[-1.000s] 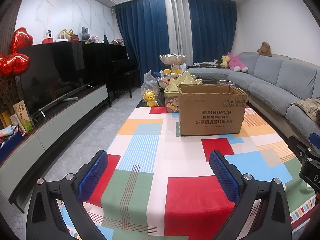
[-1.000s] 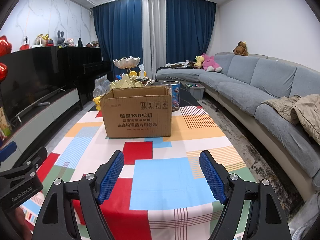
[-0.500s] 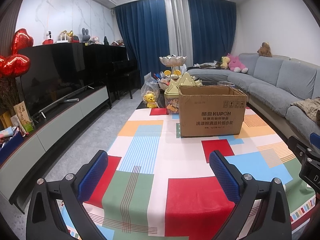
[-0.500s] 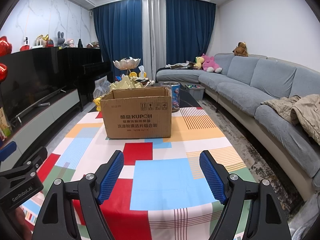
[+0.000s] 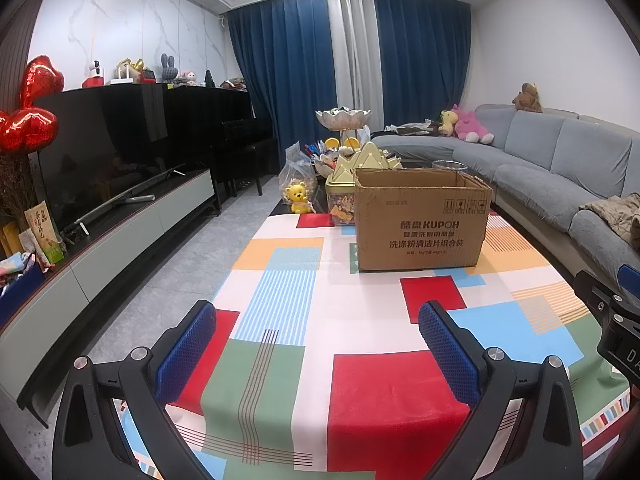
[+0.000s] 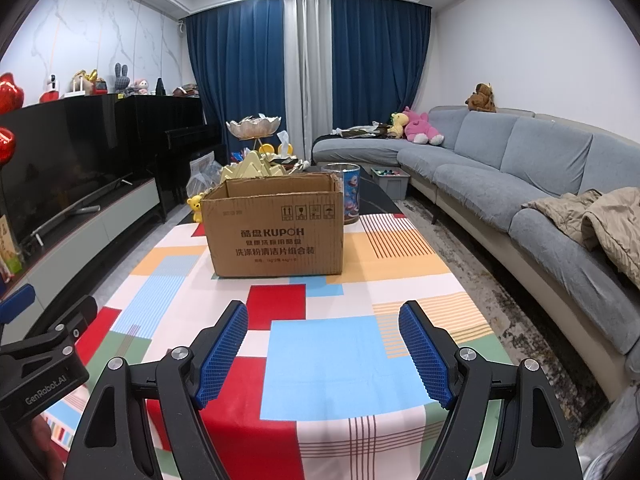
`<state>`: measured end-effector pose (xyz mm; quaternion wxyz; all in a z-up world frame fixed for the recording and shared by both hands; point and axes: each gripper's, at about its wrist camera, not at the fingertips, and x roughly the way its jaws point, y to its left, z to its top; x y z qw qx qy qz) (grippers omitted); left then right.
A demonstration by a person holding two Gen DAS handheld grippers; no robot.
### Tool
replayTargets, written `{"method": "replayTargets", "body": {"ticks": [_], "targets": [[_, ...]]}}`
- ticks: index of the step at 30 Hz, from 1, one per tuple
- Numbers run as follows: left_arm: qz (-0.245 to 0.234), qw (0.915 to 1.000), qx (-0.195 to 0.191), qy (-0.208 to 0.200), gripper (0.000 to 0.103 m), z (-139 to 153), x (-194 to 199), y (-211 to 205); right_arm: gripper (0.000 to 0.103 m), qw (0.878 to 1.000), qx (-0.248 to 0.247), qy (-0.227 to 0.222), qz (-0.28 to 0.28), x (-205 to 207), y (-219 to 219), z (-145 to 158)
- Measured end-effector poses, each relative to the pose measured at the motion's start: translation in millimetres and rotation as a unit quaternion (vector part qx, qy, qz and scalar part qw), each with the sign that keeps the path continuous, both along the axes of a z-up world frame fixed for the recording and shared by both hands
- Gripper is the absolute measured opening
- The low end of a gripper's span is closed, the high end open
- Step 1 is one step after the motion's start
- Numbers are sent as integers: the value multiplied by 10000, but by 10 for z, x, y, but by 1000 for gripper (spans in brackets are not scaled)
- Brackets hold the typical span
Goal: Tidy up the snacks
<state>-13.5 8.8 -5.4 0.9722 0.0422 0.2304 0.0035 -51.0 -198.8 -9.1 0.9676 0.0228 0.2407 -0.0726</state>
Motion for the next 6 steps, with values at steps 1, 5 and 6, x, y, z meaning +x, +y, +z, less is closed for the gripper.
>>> {"method": "replayTargets", "body": {"ticks": [1,5,6], "targets": [[0,10000,-1,-4,103,1,2,4,79,10000,4,-1,-2,-1,1,0],[-26,10000,61,-26,103,-14,3,-21,79,10000,8,1,2,1,1,-2],[-32,10000,70,-6,103,-21,5,-26,79,10000,13,1,1,3,0,0]]}}
